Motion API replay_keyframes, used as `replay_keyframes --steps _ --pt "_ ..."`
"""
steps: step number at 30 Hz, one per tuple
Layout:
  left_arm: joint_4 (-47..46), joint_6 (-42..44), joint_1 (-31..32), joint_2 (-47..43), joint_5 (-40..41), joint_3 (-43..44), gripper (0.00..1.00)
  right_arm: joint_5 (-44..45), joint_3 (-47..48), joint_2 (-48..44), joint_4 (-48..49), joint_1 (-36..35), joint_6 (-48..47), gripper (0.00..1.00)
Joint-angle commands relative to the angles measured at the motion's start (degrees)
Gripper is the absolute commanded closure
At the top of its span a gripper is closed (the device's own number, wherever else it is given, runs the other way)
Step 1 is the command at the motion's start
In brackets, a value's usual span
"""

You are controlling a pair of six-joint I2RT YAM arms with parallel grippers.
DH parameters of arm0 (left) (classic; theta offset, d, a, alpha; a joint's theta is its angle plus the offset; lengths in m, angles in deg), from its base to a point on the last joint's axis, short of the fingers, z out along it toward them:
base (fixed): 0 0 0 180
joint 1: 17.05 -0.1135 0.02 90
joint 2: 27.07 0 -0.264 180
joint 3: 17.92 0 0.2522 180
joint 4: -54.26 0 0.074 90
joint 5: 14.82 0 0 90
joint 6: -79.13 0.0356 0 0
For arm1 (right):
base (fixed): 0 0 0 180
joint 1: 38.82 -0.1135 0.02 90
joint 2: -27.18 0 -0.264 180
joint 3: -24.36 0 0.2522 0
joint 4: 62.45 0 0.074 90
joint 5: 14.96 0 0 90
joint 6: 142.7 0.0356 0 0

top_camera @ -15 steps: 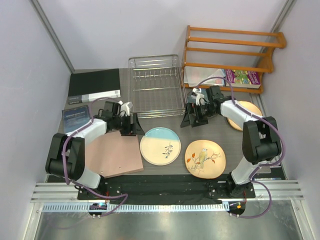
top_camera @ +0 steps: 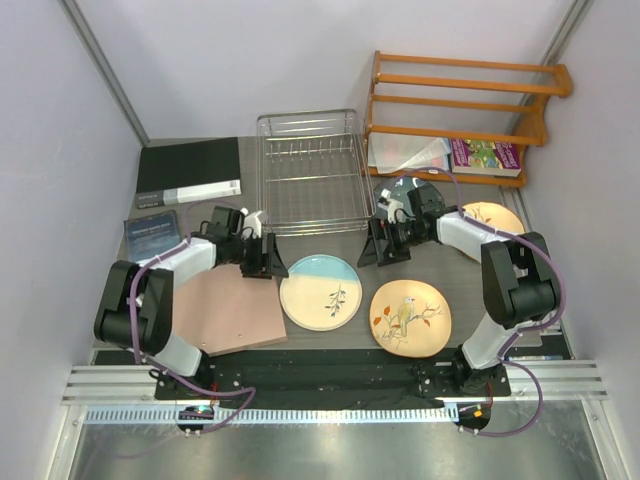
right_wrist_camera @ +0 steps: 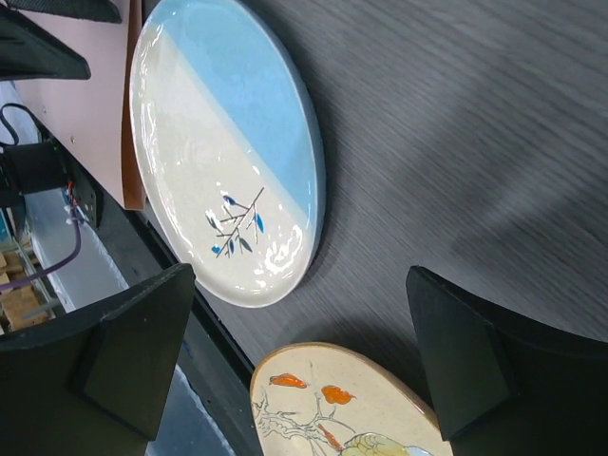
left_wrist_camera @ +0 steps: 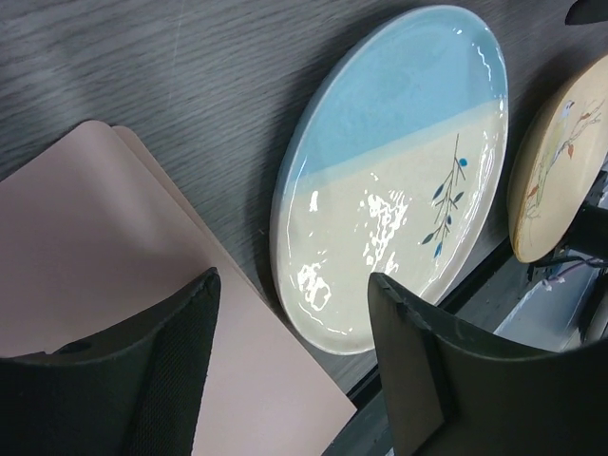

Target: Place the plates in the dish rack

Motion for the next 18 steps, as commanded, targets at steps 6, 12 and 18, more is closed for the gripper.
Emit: replay_keyframes --steps 6,12,18 --pt "-1.02 1.06 1.68 4.78 -0.82 0.51 0.38 -2.64 -1.51 -0.24 2.89 -3.2 -1.0 0.0" --pt "1.89 1.16 3.18 10.32 1.46 4.12 0.41 -2.64 -0.89 1.25 2.62 -3.2 -0.83 0.0" --pt "4.34 0.8 3.44 9.71 4.1 4.38 0.48 -2.64 -0.63 1.95 2.36 -3.2 -1.01 0.0"
